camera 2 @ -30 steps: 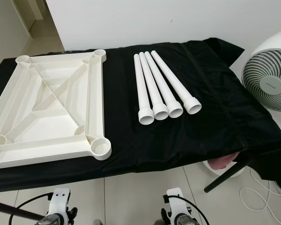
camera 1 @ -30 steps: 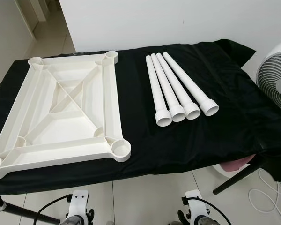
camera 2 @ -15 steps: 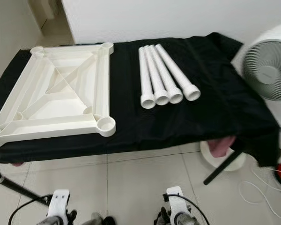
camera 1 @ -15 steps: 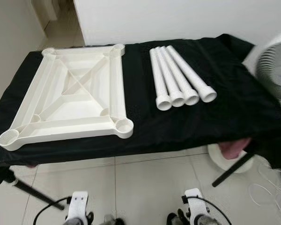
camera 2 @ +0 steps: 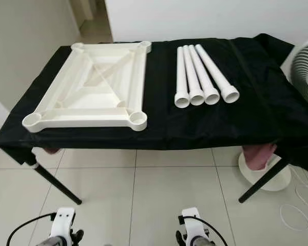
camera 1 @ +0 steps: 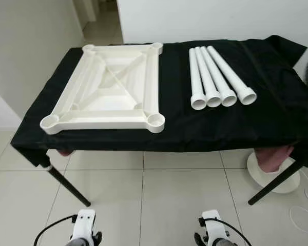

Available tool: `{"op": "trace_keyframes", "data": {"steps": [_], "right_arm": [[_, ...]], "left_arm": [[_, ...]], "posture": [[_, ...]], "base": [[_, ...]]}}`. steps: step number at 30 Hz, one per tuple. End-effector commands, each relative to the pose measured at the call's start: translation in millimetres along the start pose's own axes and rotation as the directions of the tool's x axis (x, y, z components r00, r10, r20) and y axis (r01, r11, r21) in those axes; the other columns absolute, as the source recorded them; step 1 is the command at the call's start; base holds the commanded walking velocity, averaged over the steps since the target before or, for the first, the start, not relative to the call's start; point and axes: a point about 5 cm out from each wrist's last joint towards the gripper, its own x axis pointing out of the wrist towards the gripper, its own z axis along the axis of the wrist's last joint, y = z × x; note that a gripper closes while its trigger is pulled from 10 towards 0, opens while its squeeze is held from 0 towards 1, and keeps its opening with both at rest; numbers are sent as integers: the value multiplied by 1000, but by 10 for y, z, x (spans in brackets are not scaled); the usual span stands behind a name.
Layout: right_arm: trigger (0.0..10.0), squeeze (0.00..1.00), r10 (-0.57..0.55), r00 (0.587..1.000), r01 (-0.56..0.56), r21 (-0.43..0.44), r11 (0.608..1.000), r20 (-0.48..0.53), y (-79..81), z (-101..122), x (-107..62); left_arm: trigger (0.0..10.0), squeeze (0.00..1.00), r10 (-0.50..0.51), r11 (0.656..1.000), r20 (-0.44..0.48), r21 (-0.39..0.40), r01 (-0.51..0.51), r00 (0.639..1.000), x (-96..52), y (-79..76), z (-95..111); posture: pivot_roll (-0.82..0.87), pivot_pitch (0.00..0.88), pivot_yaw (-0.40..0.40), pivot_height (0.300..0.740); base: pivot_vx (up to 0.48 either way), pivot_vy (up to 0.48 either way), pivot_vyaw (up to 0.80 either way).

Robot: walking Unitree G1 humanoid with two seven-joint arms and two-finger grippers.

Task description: Building children table

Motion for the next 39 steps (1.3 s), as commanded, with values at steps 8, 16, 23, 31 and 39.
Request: {"op": "trace_keyframes", "data": {"steps": [8, 16, 23, 31, 39], "right_arm": [[10000, 180, 14, 994, -18, 39, 999, 110, -41, 249, 39], [10000, 1000, 123, 912, -123, -25, 992, 391, -27, 856, 39], [10000, 0, 316, 758, -288, -142, 947, 571, 79, 1219, -88], [10000, 0, 525, 488, -346, -398, 850, 697, 15, 1758, -478], [10000, 0, 581, 361, -305, -497, 813, 729, 2, 2088, -788]], "left_arm": [[10000, 180, -41, 997, 135, 63, 33, 990, 5, 23, 237], [10000, 494, -286, 947, 361, 251, 202, 888, -51, -170, 670], [10000, 0, -485, 863, 530, 420, 281, 695, -269, -358, 938], [10000, 0, -657, 746, 578, 593, 303, 484, -688, -464, 1370], [10000, 0, -714, 699, 604, 646, 308, 354, -1046, -619, 1595]], "posture": [[-112, 33, 101, 740], [-115, 45, 88, 740], [-112, 49, 74, 740], [-108, 47, 68, 740], [-111, 44, 67, 740]], "base": [[0, 0, 0], [0, 0, 0], [0, 0, 0], [0, 0, 0], [0, 0, 0]]}}
